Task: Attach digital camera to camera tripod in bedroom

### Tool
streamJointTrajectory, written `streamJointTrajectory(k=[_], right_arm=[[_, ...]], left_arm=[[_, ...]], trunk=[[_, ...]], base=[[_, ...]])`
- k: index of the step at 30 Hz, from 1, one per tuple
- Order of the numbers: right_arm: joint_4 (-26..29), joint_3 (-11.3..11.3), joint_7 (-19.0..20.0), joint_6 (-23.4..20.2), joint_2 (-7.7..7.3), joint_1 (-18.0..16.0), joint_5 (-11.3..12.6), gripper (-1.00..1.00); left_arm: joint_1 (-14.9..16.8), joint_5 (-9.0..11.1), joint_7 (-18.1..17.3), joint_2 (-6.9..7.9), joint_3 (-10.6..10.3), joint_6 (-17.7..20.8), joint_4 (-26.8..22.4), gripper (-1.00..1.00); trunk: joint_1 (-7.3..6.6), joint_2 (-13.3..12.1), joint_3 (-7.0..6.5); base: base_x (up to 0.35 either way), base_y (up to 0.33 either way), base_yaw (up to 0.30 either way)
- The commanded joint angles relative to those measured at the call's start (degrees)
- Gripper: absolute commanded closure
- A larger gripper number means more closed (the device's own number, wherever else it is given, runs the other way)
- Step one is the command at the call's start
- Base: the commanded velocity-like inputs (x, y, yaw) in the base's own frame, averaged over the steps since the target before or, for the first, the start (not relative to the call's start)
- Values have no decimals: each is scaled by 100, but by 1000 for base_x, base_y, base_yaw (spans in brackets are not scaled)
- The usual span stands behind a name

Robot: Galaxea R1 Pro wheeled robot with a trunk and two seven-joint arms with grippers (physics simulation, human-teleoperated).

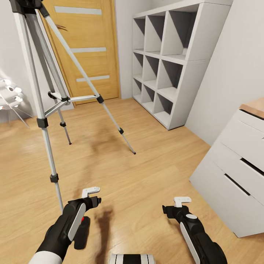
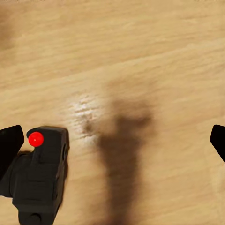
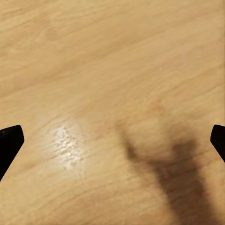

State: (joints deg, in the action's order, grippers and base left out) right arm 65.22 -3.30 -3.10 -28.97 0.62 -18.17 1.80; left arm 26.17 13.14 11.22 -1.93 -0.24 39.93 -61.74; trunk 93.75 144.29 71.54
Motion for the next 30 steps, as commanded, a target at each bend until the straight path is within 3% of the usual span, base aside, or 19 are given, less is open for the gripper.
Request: streamJointTrajectory(k=[1, 17, 30], right_arm=[[8, -8, -33, -29, -1, -2, 20, -100], [-17, 21, -33, -38, -1, -2, 96, -100], [-36, 1, -35, -33, -1, -2, 88, -100]], left_arm=[[2, 63, 47, 0, -3, 21, -6, -100], [2, 66, 55, -5, -3, 19, -22, -100], [2, 58, 64, -117, -3, 49, -22, -100]], trunk=[[-1, 2, 5], [-1, 2, 5], [-1, 2, 5]], base=[[0, 0, 0], [-8, 0, 0], [-288, 0, 0]])
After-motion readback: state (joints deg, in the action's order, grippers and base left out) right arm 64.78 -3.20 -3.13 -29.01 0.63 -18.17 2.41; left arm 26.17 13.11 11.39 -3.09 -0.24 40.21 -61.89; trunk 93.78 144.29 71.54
